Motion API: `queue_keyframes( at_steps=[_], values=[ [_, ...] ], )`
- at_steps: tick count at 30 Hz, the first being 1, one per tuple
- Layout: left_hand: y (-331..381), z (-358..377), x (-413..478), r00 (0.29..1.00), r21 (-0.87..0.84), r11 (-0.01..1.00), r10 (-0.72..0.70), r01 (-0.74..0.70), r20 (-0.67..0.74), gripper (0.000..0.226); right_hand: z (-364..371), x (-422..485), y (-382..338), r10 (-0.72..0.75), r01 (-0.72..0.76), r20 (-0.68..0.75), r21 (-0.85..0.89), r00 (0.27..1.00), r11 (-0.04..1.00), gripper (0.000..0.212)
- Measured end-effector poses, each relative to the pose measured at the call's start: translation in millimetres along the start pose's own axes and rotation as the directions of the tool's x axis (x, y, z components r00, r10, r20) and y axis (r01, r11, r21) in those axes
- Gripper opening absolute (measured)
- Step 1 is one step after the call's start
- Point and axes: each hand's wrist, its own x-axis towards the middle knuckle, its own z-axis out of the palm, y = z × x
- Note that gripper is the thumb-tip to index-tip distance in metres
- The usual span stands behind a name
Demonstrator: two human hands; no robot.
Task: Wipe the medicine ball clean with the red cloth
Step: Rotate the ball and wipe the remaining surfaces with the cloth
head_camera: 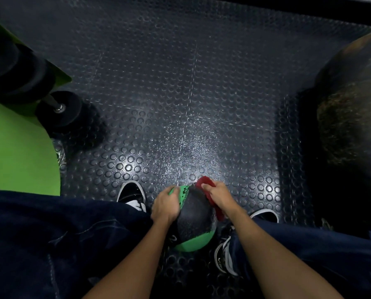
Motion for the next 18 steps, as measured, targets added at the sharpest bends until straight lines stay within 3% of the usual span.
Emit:
queue_keyframes(
  at_steps=[4,7,10,12,14,16,18],
  values=[
    [5.0,-5.4,7.0,0.999,-0.042,0.998,-0.046,0.045,-0.007,0.034,11.1,-13.2,-14.8,-0.209,0.208,-0.045,-0.027,0.977,0.978,0.01],
    [7.7,-2.2,19.9,0.996,-0.007,0.997,-0.08,0.08,0.025,0.034,11.1,-30.9,-28.2,-0.397,0.399,0.044,-0.053,0.917,0.916,0.022],
    [13.6,-2.3,37.8,0.994,-0.12,0.987,-0.108,0.108,0.009,0.033,3.4,-42.2,-43.2,-0.439,0.435,0.158,0.06,0.885,0.898,0.015],
    [26.3,-13.1,34.4,0.994,-0.164,0.982,-0.103,0.095,-0.044,0.024,-4.5,-41.3,-49.7,-0.433,0.425,0.046,0.129,0.9,0.896,0.009],
    [32.2,-17.9,33.7,0.991,-0.149,0.986,0.053,-0.071,-0.121,0.022,-16.4,-36.5,-52.4,-0.38,0.4,-0.134,0.194,0.915,0.896,0.006],
    [35.6,-15.7,30.1,0.965,0.0,0.969,0.245,-0.246,-0.089,0.038,-26.0,-31.1,-51.3,-0.34,0.387,-0.243,0.178,0.908,0.905,0.013],
    [40.3,-8.2,27.1,0.953,0.16,0.94,0.302,-0.301,0.018,0.066,-24.5,-26.1,-49.8,-0.354,0.396,-0.282,0.107,0.891,0.912,0.013]
  ],
)
